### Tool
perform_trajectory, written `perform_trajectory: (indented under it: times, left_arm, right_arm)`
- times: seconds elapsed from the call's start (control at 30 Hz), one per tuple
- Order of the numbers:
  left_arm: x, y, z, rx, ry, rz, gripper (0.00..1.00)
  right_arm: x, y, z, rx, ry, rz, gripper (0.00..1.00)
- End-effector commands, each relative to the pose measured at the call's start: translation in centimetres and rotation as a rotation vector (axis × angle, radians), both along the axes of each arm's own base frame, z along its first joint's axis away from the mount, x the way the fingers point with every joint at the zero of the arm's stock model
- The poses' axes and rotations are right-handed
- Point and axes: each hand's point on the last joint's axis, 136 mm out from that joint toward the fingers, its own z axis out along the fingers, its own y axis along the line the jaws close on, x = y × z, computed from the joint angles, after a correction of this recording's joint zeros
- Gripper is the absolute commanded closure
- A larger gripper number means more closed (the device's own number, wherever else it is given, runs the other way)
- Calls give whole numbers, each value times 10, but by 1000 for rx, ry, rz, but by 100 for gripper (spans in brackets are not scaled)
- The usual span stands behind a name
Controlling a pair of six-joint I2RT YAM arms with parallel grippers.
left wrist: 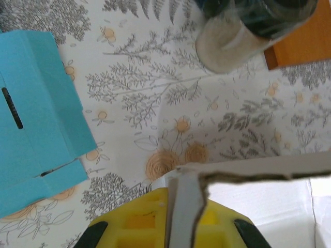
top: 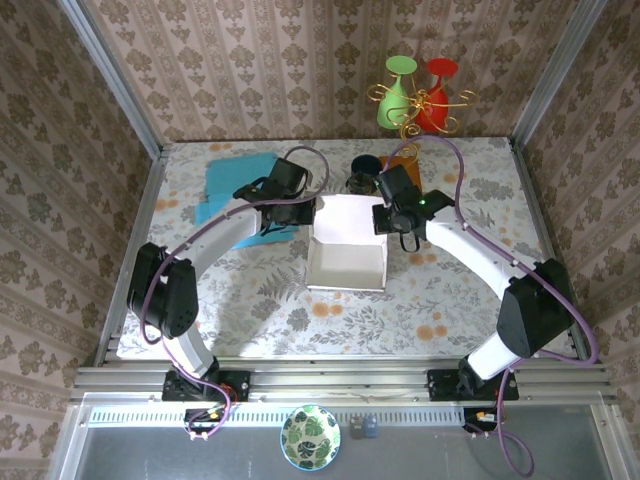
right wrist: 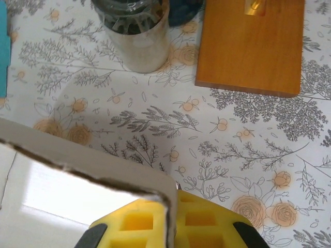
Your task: Fold the paper box
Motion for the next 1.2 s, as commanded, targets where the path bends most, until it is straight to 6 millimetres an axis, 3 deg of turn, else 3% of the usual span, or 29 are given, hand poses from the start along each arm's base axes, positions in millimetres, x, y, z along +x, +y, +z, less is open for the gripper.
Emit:
perform_trajectory:
  times: [0.0, 0.33, 0.43, 0.5, 0.67, 0.87, 1.17]
  left_arm:
    - [8, -12, 12, -83, -48, 50, 100]
    - [5, -17, 12, -190, -225, 11, 100]
    - [-1, -25, 10, -212, -257, -40, 100]
    - [-7, -29, 11, -225, -291, -72, 100]
    - [-21, -37, 17, -272, -406, -134, 100]
    - [-32, -35, -10, -303, -391, -136, 100]
    - [-56, -32, -29, -310, -362, -158, 100]
  right_arm:
    - [18, 3, 16, 75, -115, -111, 100]
    - [15, 8, 10, 234, -252, -134, 100]
    - [10, 8, 8, 282, -316, -121, 100]
    - [4, 8, 17, 311, -373, -97, 100]
    - [-7, 6, 9, 311, -409, -66, 100]
    - [-20, 5, -15, 287, -391, -39, 100]
    - [-34, 0, -40, 169, -349, -7, 100]
